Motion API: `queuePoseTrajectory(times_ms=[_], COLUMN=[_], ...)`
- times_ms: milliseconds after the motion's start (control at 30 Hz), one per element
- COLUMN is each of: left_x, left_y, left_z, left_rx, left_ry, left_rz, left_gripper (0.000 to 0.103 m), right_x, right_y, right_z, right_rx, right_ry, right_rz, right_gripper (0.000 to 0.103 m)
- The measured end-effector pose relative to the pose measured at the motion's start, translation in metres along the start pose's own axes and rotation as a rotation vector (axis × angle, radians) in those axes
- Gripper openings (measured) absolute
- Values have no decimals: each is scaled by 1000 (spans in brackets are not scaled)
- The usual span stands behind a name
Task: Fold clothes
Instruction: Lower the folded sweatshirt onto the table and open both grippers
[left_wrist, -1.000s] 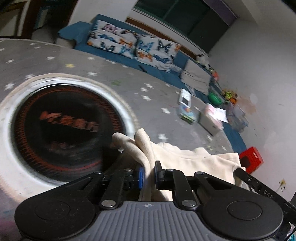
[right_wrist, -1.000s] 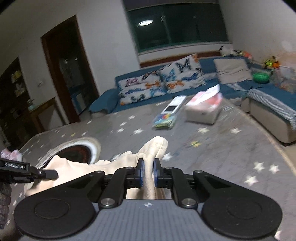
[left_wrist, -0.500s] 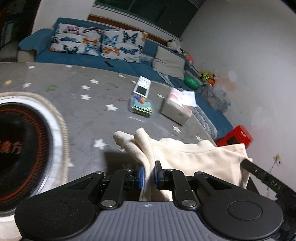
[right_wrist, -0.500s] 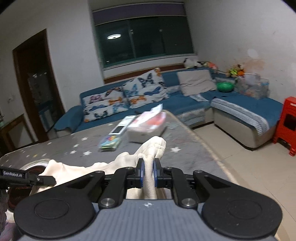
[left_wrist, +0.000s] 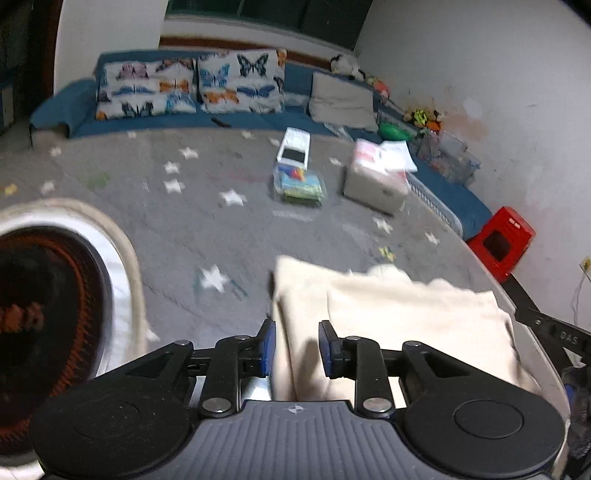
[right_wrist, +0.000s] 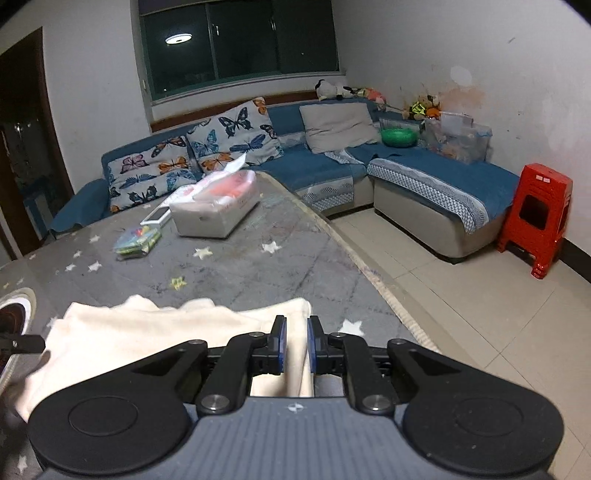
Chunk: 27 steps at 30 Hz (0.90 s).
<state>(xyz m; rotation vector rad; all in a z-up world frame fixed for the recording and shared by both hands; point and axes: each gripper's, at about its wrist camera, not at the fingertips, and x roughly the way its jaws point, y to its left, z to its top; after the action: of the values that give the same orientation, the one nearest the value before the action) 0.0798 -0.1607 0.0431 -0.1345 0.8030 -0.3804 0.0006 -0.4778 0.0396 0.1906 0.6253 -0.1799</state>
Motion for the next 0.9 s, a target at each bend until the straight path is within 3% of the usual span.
queuePoseTrajectory(times_ms=[133, 300, 633, 900], left_x=[-2, 13, 54, 73], left_y=[-7, -25, -44, -48], left_z=[11, 15, 24, 23], left_rx=[27, 70, 94, 110], left_ry=[-29, -6, 47, 61], left_rz=[-14, -51, -107, -93], left_gripper=[28, 27, 27, 29], right_x=[-1, 12, 41, 55], right_y=[15, 38, 63, 68], right_z=[5, 5, 4, 1], right_rx=[-18, -40, -83, -108], right_ry=[-6, 24, 65, 80], right_rz=[74, 140, 157, 136], right_gripper=[12, 12, 17, 19])
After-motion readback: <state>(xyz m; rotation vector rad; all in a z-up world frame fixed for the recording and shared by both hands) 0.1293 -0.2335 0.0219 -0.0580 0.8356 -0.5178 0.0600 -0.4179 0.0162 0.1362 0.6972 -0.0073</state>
